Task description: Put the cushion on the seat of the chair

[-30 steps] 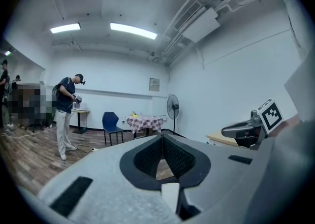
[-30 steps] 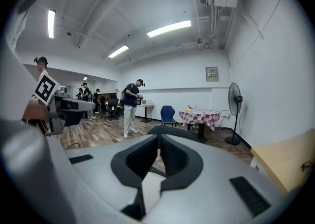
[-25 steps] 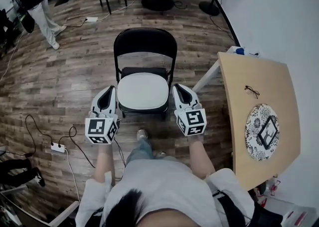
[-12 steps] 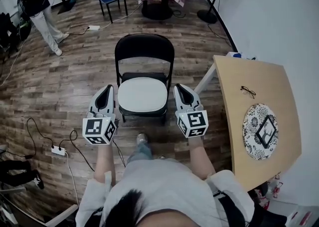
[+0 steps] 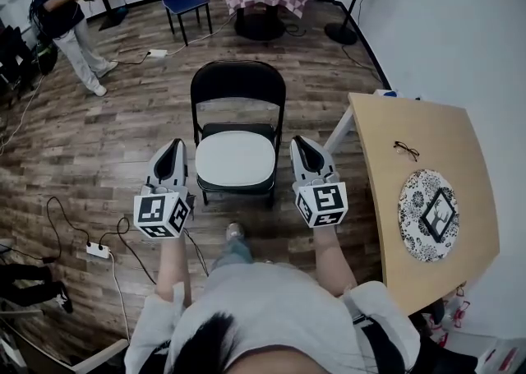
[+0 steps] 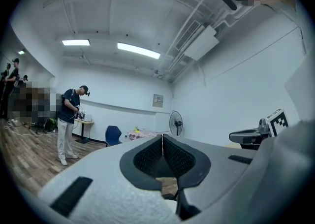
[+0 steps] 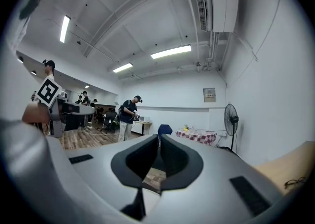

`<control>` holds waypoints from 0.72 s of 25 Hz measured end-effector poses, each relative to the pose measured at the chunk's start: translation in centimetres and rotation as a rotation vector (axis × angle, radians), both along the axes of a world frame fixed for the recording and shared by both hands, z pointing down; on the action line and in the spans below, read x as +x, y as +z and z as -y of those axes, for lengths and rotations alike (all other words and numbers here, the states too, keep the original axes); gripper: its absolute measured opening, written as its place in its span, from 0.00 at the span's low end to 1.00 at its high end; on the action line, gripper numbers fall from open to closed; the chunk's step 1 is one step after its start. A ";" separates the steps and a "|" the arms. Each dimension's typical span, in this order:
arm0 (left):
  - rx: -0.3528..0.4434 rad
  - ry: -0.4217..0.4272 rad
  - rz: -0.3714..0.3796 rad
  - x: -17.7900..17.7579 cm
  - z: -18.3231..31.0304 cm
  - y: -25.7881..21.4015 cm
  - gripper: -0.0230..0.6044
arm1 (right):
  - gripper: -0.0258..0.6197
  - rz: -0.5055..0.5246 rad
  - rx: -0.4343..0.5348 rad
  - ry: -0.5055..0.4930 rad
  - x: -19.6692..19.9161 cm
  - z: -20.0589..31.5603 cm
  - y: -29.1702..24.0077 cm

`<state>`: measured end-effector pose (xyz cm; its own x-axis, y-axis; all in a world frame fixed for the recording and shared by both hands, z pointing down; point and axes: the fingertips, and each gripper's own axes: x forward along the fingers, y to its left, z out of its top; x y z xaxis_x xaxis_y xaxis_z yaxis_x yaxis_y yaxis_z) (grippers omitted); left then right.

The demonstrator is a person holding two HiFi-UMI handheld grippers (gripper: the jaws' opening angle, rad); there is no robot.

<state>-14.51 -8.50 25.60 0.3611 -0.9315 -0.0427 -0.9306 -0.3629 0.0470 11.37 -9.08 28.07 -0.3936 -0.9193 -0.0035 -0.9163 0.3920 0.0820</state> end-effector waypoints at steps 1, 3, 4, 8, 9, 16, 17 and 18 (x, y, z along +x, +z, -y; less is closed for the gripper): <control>0.002 -0.001 -0.002 0.0 -0.2 -0.1 0.06 | 0.07 -0.001 0.004 0.001 0.1 -0.2 -0.1; 0.003 -0.001 -0.005 0.1 -0.5 -0.1 0.06 | 0.07 -0.001 0.009 0.002 0.2 -0.5 -0.3; 0.004 -0.001 -0.006 0.2 -0.6 -0.1 0.06 | 0.07 -0.001 0.012 0.002 0.3 -0.7 -0.4; 0.016 0.006 -0.002 0.6 -1.4 -0.4 0.06 | 0.07 0.001 0.027 0.008 0.6 -1.4 -0.9; 0.020 0.008 -0.001 0.7 -1.5 -0.5 0.06 | 0.07 0.003 0.030 0.009 0.7 -1.5 -1.0; 0.038 0.016 -0.010 1.0 -2.2 -1.0 0.06 | 0.07 0.012 0.036 0.014 0.9 -2.1 -1.4; 0.037 0.014 -0.010 0.9 -2.2 -1.0 0.06 | 0.07 0.011 0.036 0.014 0.9 -2.2 -1.4; 0.037 0.010 -0.010 0.8 -2.3 -1.0 0.06 | 0.07 0.011 0.037 0.014 0.8 -2.2 -1.4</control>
